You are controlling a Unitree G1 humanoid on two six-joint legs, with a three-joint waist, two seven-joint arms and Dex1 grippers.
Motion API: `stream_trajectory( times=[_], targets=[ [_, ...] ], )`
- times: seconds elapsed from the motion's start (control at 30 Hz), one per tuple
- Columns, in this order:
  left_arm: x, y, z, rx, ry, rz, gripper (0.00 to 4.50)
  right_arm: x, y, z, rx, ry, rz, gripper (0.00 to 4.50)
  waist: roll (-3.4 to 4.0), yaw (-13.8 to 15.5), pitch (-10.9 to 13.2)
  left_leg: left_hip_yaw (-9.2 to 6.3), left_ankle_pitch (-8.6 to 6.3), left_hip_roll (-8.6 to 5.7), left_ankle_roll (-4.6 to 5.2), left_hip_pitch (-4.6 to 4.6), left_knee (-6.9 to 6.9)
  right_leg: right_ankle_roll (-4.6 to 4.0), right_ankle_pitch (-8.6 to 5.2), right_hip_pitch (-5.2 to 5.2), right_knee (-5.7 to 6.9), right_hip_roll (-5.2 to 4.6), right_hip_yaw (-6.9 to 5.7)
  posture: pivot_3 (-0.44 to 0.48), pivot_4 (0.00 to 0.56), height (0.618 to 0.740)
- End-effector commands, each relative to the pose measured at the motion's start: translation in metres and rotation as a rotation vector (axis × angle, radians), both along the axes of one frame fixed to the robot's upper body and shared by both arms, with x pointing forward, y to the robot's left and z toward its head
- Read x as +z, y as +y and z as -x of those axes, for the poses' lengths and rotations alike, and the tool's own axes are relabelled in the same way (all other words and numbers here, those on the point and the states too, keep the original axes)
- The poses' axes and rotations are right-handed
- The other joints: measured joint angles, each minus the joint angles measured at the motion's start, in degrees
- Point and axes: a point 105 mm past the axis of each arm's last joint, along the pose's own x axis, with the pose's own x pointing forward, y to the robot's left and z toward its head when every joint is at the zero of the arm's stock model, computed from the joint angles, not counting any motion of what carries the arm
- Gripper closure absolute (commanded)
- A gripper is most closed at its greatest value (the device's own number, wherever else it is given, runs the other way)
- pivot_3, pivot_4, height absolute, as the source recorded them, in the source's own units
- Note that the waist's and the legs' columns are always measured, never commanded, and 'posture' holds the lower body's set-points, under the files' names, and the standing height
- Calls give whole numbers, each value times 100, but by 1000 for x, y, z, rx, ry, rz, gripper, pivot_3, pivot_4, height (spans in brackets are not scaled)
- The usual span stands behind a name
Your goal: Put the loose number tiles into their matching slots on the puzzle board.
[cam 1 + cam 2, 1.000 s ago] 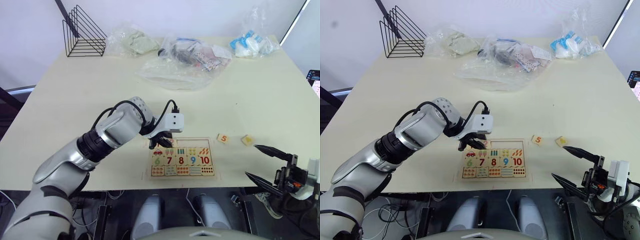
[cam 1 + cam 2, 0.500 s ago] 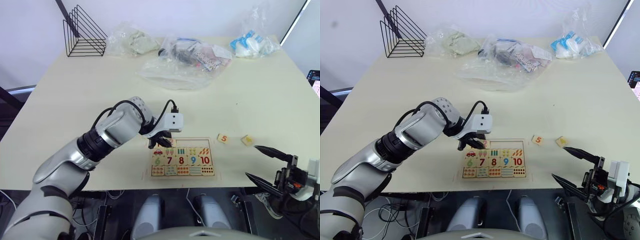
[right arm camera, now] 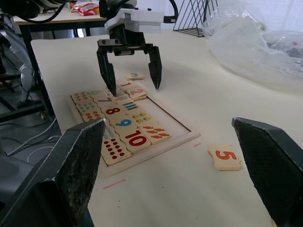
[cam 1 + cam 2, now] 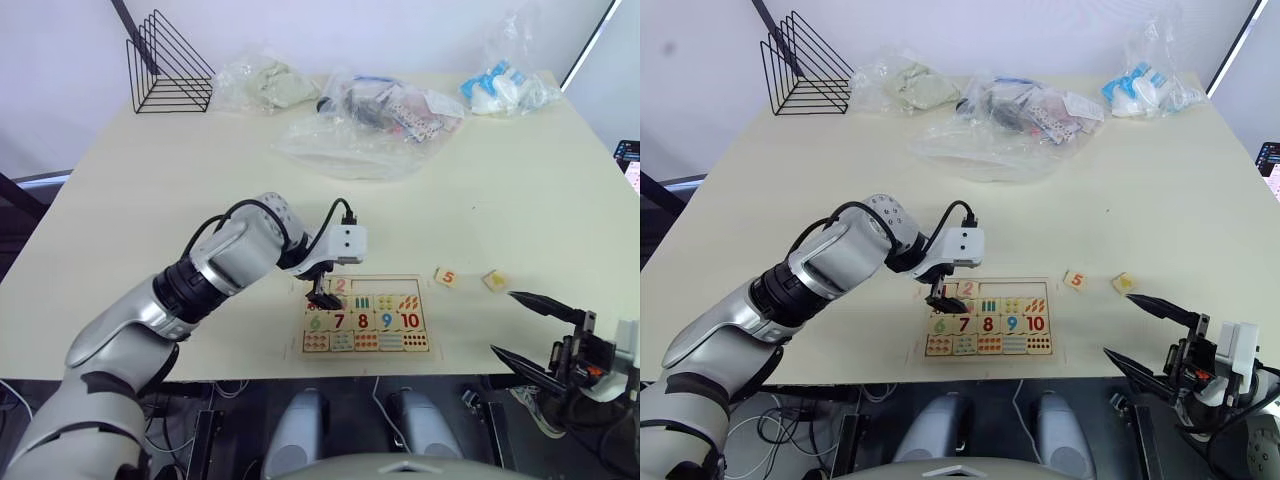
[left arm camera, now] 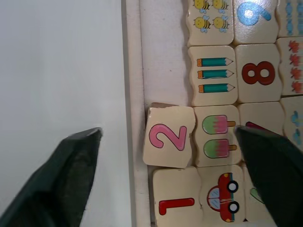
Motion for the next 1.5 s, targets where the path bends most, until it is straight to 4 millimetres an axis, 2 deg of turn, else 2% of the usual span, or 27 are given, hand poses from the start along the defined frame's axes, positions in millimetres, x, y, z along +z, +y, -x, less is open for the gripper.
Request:
stream_trajectory(
  times=[0.03, 0.17, 0.33, 0.57, 0.67, 0.73, 0.77, 0.8, 0.83, 0.93, 1.17, 1.5],
  targets=[
    [24, 1, -5, 10, -31, 42, 34, 9, 2, 2, 12, -47, 12, 0, 0, -1, 0, 0, 0, 0, 0, 0, 0, 0, 0, 0, 0, 0, 0, 0, 150, 740],
    [32, 4, -5, 35, 16, 81, 34, 9, 2, 2, 11, -49, 12, 0, 0, -2, 0, 1, 0, 0, 0, 0, 0, 0, 0, 0, 0, 0, 0, 0, 150, 740],
    [37, 7, -21, 76, -7, 144, 34, 10, 2, 2, 6, -50, 11, 0, 0, -1, 0, 0, 0, 0, 0, 1, 0, 0, 0, 0, 0, 0, -1, 0, 150, 740],
    [36, 8, -32, 61, -31, 257, 34, 9, 1, 2, 1, -47, 12, 0, 0, -1, 0, 0, 0, 0, 0, -1, 1, 0, 0, 0, 0, 0, -2, 0, 150, 740],
    [33, 11, -39, 52, -50, 319, 890, 8, 0, 3, -1, -45, 12, 0, 1, 0, 0, -1, 0, 0, 0, 1, 0, 0, 0, 0, 0, -1, 0, 0, 150, 740],
    [31, 13, -42, 28, -67, 342, 1839, 7, -2, 3, -3, -44, 13, 0, 0, -2, 0, -1, 0, 0, 0, 0, 0, 0, 0, -1, 1, -1, -1, 0, 150, 740],
    [30, 14, -43, 10, -73, 361, 2145, 7, -2, 4, -5, -43, 13, 0, 1, -1, 0, 0, 0, 0, 0, 0, 0, 0, 0, -1, 1, -1, -1, 0, 150, 740],
    [28, 15, -43, 8, -73, 370, 2804, 6, -3, 4, -6, -41, 14, 0, 1, 0, 0, 0, 0, 0, 0, 1, 0, 0, 0, -1, 0, -1, -1, 0, 150, 740],
    [27, 15, -43, -7, -72, 381, 3048, 6, -4, 5, -9, -40, 14, 0, 1, 0, 0, 0, 0, 0, 0, 0, 0, 0, 0, -1, 0, -1, -1, 0, 150, 740],
    [23, 14, -36, -71, -32, 414, 4445, 4, -5, 6, -15, -38, 14, 0, 1, 4, 0, 2, 0, -1, 0, 0, 1, 0, 1, -1, 1, -1, -1, 0, 150, 740],
    [3, 25, -33, -109, 29, 382, 4445, 1, -12, 8, -35, -33, 19, 0, 0, -1, 0, 2, 0, -2, 0, 0, 1, 0, 1, 0, 1, -1, -2, 0, 150, 740],
    [-12, 27, -35, -128, 25, 364, 4445, 1, -15, 9, -45, -35, 27, 0, 0, 0, 0, 2, 0, -2, 0, 0, 1, 0, 1, 0, 1, -1, -2, 0, 150, 740]
  ],
)
